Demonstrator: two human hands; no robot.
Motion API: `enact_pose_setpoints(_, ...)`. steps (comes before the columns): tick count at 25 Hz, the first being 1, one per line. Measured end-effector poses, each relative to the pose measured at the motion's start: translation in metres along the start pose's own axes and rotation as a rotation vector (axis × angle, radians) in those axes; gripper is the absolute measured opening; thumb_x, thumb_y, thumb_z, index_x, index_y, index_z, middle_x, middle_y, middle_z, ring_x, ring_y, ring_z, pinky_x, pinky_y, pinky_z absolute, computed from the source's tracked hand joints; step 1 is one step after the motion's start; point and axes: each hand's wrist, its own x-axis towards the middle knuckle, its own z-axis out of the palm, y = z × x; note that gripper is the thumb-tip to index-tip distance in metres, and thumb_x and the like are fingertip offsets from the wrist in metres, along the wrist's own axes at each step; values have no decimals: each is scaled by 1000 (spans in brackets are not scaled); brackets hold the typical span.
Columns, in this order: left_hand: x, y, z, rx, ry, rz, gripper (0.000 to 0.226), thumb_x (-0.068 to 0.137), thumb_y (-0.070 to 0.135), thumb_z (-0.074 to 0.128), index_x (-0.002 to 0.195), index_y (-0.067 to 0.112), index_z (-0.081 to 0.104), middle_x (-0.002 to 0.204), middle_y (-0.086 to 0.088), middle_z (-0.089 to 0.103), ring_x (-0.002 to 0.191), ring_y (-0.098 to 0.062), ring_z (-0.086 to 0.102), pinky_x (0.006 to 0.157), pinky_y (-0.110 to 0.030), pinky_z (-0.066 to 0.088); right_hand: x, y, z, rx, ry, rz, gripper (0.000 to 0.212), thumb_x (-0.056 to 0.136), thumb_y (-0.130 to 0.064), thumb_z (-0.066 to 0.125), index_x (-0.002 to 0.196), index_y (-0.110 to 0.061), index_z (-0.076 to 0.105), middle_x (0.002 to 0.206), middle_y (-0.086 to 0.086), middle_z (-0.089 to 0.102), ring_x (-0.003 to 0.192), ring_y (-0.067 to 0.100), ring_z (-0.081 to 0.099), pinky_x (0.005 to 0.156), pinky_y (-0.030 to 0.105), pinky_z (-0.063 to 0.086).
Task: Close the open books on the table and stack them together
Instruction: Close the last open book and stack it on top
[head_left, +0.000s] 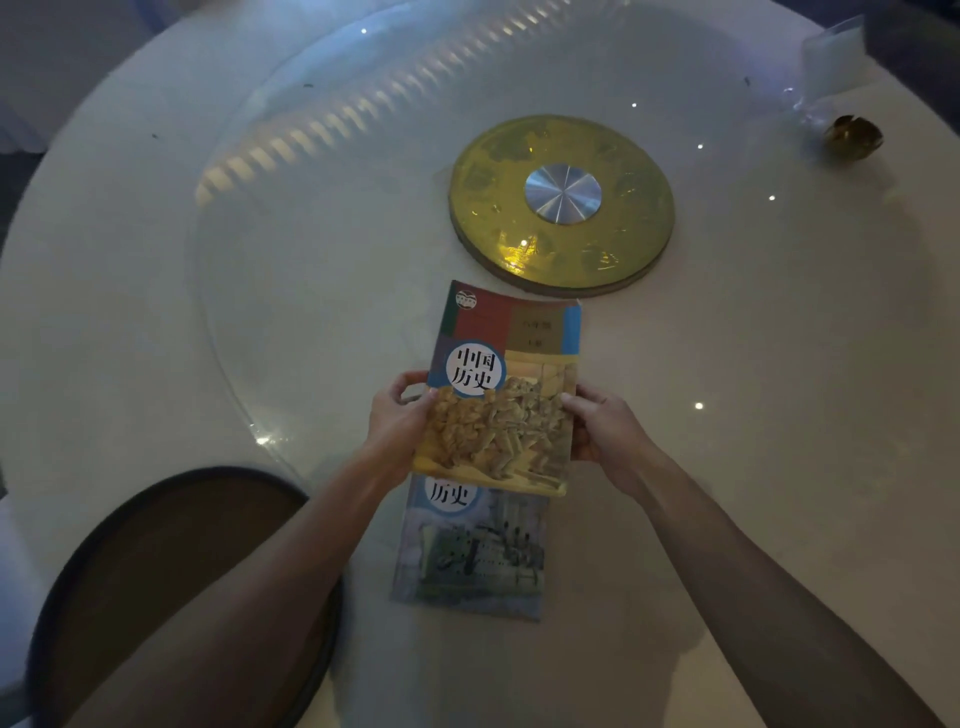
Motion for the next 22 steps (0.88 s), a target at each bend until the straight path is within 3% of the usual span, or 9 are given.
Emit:
enact_pose_setpoints(6, -37, -56, -35, 144, -13, 47, 14, 98, 19, 64, 110, 24, 67, 105, -14, 74, 101, -29, 72, 89, -52, 60, -51, 57, 24, -246, 196, -79, 17, 102, -16, 60, 111, -10, 74, 102, 7, 78, 87, 21, 74, 68, 35, 60)
enact_pose_setpoints(9, -49, -80, -42, 277, 26, 59, 24, 96, 21, 67, 119, 20, 68, 102, -7, 74, 98, -23, 71, 79, -38, 60, -60, 89, 29, -374, 249, -98, 14, 100, -16, 62, 105, -7, 72, 98, 10, 76, 87, 27, 74, 64, 41, 62)
enact_pose_setpoints(11, -51, -96, -49, 375, 56, 76, 28, 94, 23, 69, 122, 21, 69, 102, -6, 77, 95, -21, 73, 72, -33, 59, -63, 108, 33, -446, 256, -93, 12, 98, -17, 61, 98, -11, 72, 92, 9, 75, 85, 31, 74, 70, 51, 63)
enact_pose_setpoints(16, -57, -109, -62, 603, -33, 140, 42, 95, 15, 64, 135, 27, 64, 94, -4, 75, 88, -19, 72, 74, -39, 62, -66, 130, 40, -732, 283, -101, 14, 97, -12, 56, 98, -13, 70, 92, 5, 71, 83, 25, 66, 60, 33, 49)
enact_pose_setpoints(20, -56, -120, -67, 706, -56, 226, 39, 90, 20, 64, 127, 31, 70, 102, -4, 73, 88, -16, 72, 77, -46, 63, -64, 138, 41, -820, 350, -123, 17, 95, -12, 58, 103, -14, 72, 98, 7, 70, 93, 27, 65, 74, 39, 56)
enact_pose_setpoints(22, -60, -122, -66, 724, -47, 245, 36, 90, 19, 64, 125, 26, 72, 96, -1, 69, 86, -16, 72, 78, -44, 62, -65, 140, 43, -758, 347, -129, 16, 97, -13, 58, 104, -15, 72, 97, 5, 72, 91, 26, 66, 70, 36, 54)
